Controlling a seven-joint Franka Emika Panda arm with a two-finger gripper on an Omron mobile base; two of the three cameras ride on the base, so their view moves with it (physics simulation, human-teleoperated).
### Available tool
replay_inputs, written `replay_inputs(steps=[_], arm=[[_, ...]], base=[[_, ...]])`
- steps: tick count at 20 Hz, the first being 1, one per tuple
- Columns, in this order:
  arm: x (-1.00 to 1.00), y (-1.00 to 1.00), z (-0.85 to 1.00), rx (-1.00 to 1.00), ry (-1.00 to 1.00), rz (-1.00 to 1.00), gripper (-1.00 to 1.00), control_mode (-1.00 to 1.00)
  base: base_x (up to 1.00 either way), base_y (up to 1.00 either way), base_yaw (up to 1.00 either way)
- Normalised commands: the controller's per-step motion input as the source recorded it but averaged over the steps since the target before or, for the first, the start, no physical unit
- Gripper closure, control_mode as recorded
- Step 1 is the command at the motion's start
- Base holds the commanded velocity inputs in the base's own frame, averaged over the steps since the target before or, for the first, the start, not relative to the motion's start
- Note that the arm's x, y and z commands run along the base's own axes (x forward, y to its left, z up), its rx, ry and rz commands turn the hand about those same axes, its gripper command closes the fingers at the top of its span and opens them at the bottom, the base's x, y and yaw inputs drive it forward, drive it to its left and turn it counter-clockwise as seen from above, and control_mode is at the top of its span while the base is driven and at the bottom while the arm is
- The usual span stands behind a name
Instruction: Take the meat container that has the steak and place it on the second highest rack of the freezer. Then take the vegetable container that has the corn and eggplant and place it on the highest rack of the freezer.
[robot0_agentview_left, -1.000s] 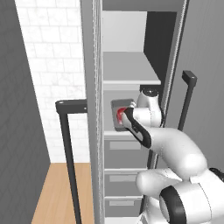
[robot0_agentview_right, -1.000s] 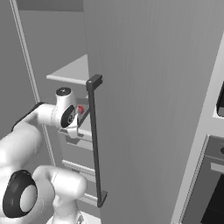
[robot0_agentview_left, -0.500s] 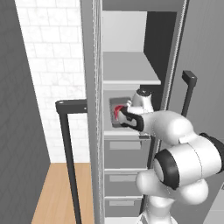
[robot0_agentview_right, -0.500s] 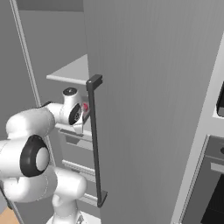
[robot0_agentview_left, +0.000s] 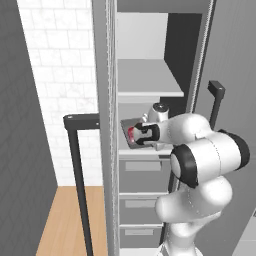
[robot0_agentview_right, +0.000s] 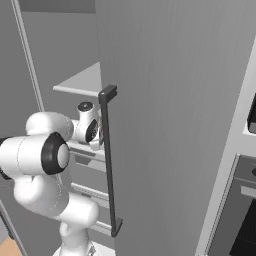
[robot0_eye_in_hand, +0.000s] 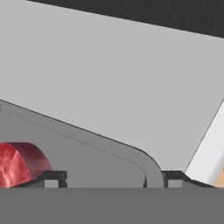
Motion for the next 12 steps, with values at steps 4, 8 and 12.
replay_inputs(steps=[4, 8, 12], arm=[[-0.52, -0.01, 0.07, 0.02, -0.02, -0.09, -1.00, -1.00], [-1.00, -0.29, 0.58, 0.12, -0.11, -0.18, -1.00, -1.00], [-1.00, -0.47, 0.92, 0.14, -0.08, -0.18, -1.00, -1.00]], base=[[0.00, 0.00, 0.00], [0.00, 0.00, 0.00], [0.00, 0.00, 0.00]])
